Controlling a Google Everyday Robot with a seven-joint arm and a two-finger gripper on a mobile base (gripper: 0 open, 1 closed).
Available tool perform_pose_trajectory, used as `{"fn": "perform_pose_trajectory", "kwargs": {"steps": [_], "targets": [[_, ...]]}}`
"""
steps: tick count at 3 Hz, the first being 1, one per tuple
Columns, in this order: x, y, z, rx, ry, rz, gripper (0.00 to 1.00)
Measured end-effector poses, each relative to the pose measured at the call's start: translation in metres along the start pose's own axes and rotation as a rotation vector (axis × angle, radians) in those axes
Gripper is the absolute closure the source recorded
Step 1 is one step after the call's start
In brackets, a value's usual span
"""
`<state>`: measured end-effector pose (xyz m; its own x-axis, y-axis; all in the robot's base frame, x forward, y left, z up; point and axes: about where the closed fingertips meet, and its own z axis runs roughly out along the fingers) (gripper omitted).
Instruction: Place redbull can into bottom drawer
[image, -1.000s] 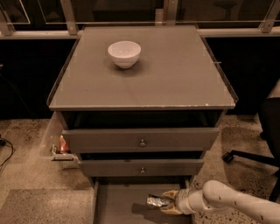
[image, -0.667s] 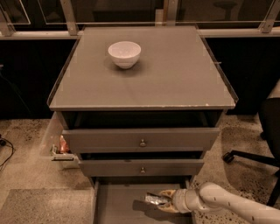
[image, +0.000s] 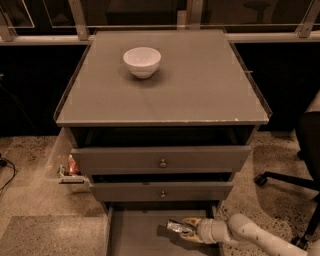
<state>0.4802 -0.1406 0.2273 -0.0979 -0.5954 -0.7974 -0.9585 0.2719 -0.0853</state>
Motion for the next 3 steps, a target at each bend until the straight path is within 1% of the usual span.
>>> {"fn": "perform_pose_trajectory", "kwargs": {"steps": [1,2,3], "targets": [[0.024,-0.011,0.017,0.017,-0.017,0.022,1.0],[0.044,-0.013,0.034,0.012,0.021,0.034,1.0],[0.059,-0.01,0.047,0.003,0.06,0.041,1.0]]}}
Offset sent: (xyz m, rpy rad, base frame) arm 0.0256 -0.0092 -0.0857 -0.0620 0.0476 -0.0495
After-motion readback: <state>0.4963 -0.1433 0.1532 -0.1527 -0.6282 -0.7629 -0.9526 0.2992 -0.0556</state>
